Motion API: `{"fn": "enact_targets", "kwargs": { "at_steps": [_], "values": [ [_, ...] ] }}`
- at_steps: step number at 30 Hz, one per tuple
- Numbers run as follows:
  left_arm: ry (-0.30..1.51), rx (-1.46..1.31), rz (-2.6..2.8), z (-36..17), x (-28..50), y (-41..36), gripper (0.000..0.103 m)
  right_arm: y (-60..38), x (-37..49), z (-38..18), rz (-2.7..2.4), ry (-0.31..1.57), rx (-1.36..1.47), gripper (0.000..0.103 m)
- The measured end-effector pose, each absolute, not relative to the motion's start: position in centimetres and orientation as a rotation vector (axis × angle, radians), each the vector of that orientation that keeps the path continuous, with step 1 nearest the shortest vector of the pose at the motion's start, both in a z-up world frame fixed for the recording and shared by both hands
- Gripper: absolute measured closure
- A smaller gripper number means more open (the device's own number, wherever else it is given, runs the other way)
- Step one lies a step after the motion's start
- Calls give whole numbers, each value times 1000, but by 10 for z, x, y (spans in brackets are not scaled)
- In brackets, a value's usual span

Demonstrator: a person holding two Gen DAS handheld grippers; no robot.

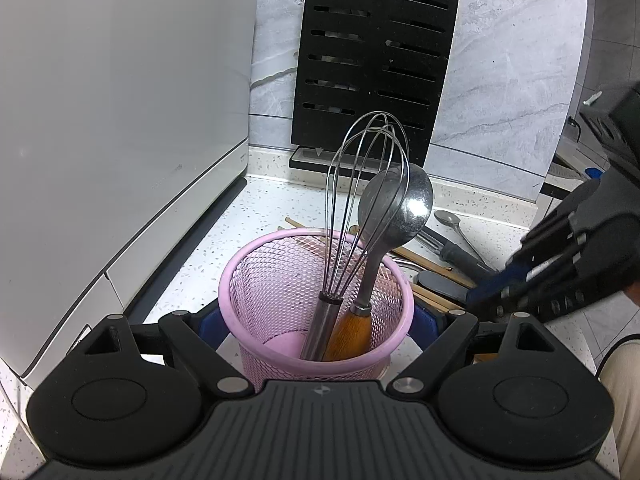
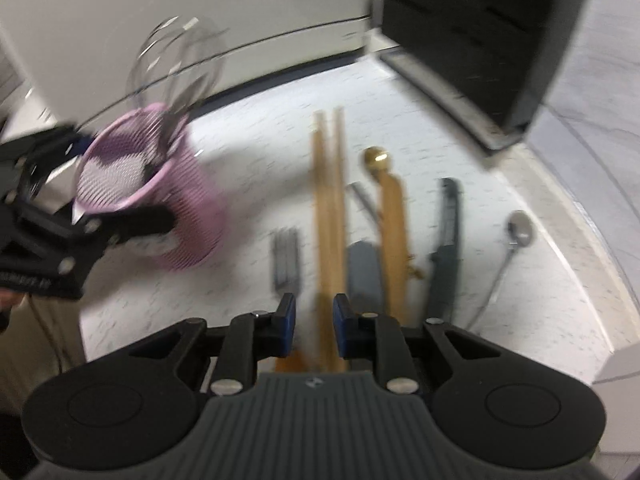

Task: Organize utensils
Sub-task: 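Open the right gripper and move it back to the loose utensils, then close the right gripper on the wooden-handled fork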

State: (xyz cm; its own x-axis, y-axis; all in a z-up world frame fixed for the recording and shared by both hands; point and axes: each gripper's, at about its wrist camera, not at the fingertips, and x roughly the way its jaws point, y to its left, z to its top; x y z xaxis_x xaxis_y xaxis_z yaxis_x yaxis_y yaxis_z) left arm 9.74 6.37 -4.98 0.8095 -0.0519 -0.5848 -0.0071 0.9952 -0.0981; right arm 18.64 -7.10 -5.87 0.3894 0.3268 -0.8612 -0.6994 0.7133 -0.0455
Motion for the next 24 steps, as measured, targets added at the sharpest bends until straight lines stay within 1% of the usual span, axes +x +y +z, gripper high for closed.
{"fn": "enact_targets", "kwargs": {
  "at_steps": [3, 18, 19, 21, 24],
  "values": [
    [627, -97, -23, -50, 97, 63, 2, -62, 182, -67, 705, 993, -506, 91],
    [623, -99, -31, -51, 97, 65, 2, -36, 192, -86, 691, 1072, -620, 92],
    [623, -99, -30, -51, 97, 65, 2, -36, 192, -87, 690, 1072, -629, 93],
    [622, -99, -29, -51, 97, 64, 2, -36, 190, -87, 686, 1073, -637, 100],
    [622, -99, -30, -51, 97, 65, 2, -36, 189, -86, 687, 1069, -641, 101]
  ]
}}
